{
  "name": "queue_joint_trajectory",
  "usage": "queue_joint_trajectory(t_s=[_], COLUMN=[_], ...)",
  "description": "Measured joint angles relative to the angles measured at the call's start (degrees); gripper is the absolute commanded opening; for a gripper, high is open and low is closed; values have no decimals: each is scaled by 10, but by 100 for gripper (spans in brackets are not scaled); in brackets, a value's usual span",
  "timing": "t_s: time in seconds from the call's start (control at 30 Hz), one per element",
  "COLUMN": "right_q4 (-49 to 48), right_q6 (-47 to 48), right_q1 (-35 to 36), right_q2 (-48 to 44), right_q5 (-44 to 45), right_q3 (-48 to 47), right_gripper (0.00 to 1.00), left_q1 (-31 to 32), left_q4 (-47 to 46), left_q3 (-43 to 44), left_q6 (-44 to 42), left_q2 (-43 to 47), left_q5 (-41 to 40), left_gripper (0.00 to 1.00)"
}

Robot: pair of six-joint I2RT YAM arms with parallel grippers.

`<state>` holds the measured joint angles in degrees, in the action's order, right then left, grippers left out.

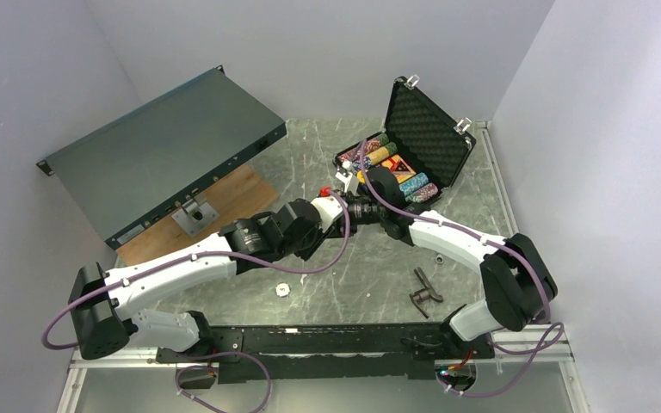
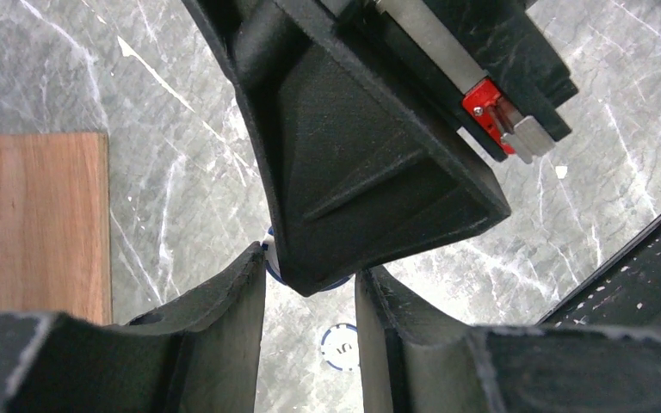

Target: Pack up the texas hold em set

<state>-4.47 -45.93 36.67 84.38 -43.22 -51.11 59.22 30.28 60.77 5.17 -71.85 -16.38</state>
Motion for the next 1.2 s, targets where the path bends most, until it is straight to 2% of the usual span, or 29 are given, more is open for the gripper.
queue_joint_trajectory(t_s=[0.5, 0.63, 0.7, 0.73, 0.77, 0.8, 1.0, 1.13, 1.2], right_q4=[-71, -77, -77, -77, -80, -82, -75, -24, 21], right_q6=[-52, -56, -56, -57, -60, -62, -55, -21, 20], right_q1=[3, 3, 2, 2, 3, 3, 5, 5, 5], right_q2=[1, 3, 5, 7, 8, 9, 10, 20, 32], right_q5=[-7, -5, -5, -5, -5, -5, 1, 37, 90], right_q3=[39, 42, 42, 42, 42, 42, 40, 8, -32], right_gripper=[15, 10, 6, 4, 1, 0, 0, 0, 0], left_q1=[0, 0, 0, 0, 0, 0, 0, 0, -3], left_q4=[7, 8, 8, 7, 6, 6, 10, 28, 35], left_q3=[0, 0, 0, 0, 0, 0, 3, 26, 39], left_q6=[2, 2, 2, 2, 3, 3, 7, 12, 12], left_q2=[-4, -4, -4, -4, -4, -4, 3, 30, 57], left_q5=[0, -1, -1, -2, -2, -2, -6, -12, -20], left_gripper=[17, 20, 27, 34, 45, 49, 86, 96, 99])
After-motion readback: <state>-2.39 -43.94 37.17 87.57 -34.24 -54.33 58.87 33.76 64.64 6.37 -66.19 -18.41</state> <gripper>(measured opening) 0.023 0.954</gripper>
